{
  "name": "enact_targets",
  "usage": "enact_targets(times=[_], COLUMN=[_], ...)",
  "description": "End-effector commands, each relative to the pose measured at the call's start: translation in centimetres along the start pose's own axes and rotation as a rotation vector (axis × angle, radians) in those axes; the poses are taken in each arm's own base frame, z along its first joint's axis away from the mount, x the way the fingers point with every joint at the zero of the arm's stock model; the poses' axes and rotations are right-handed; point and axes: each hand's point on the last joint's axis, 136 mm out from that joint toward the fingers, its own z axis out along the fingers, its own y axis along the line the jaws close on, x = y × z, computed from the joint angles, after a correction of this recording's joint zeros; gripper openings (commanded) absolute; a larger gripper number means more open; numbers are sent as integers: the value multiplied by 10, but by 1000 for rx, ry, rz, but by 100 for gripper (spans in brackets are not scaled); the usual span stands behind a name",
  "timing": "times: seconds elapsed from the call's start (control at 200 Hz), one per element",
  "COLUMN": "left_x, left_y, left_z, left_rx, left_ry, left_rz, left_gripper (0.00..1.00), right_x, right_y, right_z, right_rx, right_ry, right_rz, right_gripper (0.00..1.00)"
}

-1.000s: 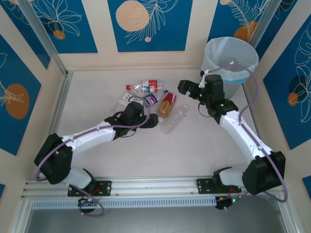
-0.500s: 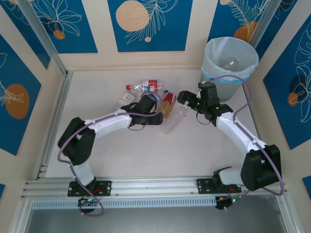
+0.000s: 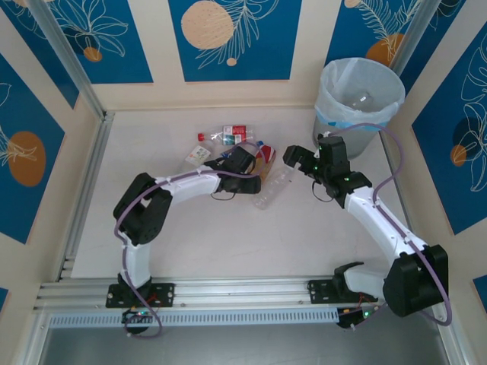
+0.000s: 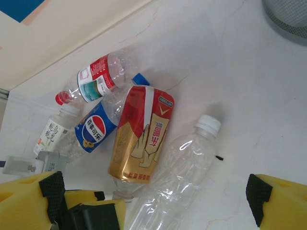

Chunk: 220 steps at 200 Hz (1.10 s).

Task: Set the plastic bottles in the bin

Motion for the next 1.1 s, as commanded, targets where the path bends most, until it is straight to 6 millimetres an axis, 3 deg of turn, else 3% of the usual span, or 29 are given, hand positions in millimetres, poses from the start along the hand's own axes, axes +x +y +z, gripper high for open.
enact_targets(times=[0.0, 0.365, 0.575, 1.095], left_x=[-3, -3, -1, -1], left_y=[-7, -9, -9, -5], left_z=[5, 25, 29, 10], left_rx=[8, 15, 22, 18], left_ry=[-5, 0, 8, -20], left_rz=[32, 52, 51, 82], left_gripper=[66, 66, 50, 19], right_x=[1, -2, 2, 1], right_y=[-7, -5, -8, -6], right_z=[-5, -5, -3, 1], right_rx=[26, 24, 32, 19], right_ry=[-23, -28, -16, -8], right_rz=[10, 12, 13, 35], right_gripper=[99, 100, 100, 99])
